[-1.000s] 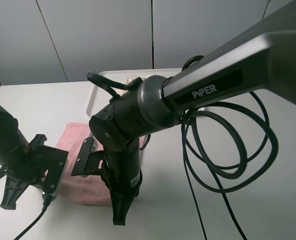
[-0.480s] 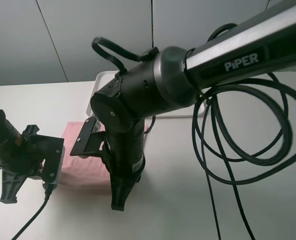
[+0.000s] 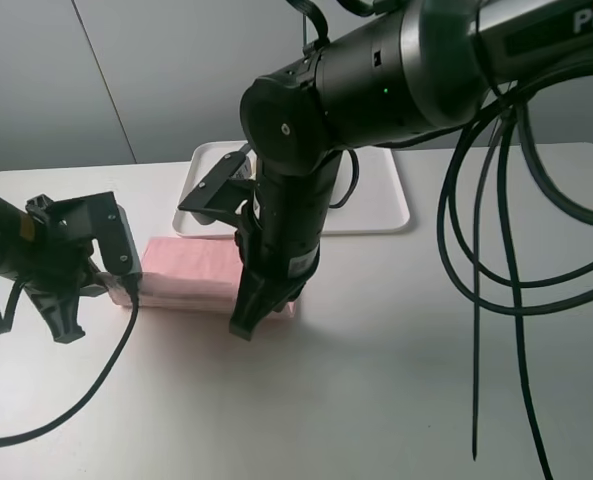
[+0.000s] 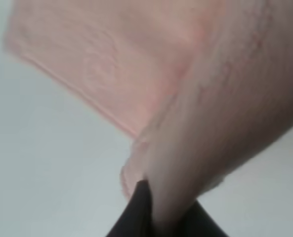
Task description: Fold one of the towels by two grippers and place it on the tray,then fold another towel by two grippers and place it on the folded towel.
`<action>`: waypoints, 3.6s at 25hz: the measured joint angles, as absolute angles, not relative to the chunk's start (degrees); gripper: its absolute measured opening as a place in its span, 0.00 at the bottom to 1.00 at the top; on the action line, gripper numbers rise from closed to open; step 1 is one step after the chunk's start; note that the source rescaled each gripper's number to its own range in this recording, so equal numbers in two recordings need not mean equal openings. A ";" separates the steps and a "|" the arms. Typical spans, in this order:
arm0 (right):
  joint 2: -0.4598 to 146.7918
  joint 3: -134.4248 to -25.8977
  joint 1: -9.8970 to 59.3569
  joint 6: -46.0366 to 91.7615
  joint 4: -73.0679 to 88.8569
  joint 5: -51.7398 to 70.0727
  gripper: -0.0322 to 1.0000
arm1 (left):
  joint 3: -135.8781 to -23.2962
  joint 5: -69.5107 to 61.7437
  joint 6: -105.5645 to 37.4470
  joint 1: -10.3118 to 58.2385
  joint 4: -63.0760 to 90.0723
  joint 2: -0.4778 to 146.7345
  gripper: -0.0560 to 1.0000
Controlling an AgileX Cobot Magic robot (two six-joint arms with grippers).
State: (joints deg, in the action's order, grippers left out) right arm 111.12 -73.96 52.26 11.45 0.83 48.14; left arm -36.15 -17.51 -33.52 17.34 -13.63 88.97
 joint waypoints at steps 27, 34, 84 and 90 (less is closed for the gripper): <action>115.61 -73.96 50.26 -19.24 -23.42 33.27 0.15 | -37.09 2.54 -29.06 16.22 -4.16 97.76 0.47; 115.61 -73.96 50.26 -30.87 -33.91 31.97 0.82 | -37.60 4.71 -29.06 10.20 7.37 97.85 0.71; 116.57 -75.00 39.99 -10.60 3.97 41.42 0.91 | -61.88 -33.47 2.74 7.47 2.67 116.07 0.78; 122.71 -82.60 39.99 -9.08 5.33 46.19 0.91 | -62.02 -34.10 2.85 7.47 1.33 116.07 0.81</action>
State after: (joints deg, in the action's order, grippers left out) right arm 122.71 -82.60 39.99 -9.08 5.33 46.19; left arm -62.02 -34.10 2.85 7.47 1.33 116.07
